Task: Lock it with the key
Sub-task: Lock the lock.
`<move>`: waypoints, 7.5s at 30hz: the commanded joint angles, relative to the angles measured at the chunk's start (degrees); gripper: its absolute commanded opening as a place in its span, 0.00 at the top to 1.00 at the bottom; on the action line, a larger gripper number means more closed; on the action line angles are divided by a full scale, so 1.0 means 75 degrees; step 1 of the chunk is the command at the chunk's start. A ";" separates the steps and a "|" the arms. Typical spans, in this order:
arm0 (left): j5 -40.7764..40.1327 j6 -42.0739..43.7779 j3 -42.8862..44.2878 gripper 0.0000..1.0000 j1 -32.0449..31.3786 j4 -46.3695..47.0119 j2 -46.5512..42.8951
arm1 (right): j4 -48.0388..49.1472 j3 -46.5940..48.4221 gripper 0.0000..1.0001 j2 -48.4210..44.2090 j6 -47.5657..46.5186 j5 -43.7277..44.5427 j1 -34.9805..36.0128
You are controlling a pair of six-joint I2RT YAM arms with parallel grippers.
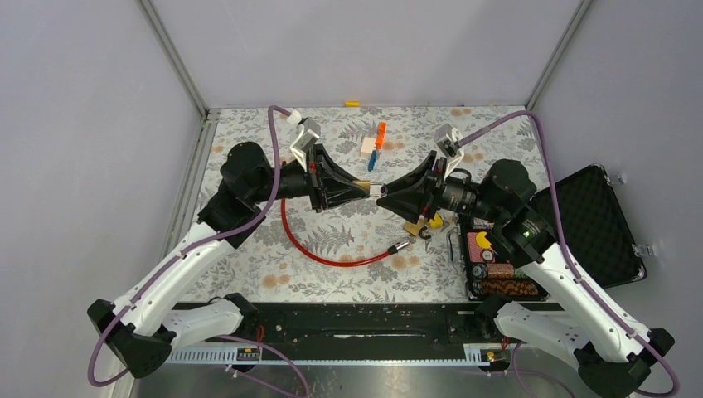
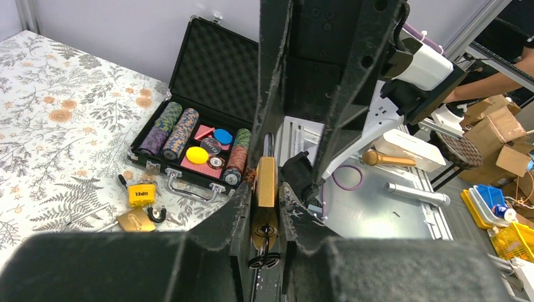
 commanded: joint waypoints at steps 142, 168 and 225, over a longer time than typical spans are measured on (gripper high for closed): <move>-0.0136 0.1099 0.0849 1.00 0.0601 -0.0073 0.0880 | 0.0188 0.0312 0.11 0.0890 -0.1200 0.2756 0.0175; -0.1030 -0.2237 0.0220 1.00 0.0266 0.5187 0.0797 | 0.6928 -0.0841 0.31 0.1484 0.1822 0.0819 0.0175; -0.3362 -0.4176 -0.1172 1.00 0.0905 0.8038 0.0183 | 0.2394 -0.1283 1.00 0.1092 -0.0153 -0.1031 0.0177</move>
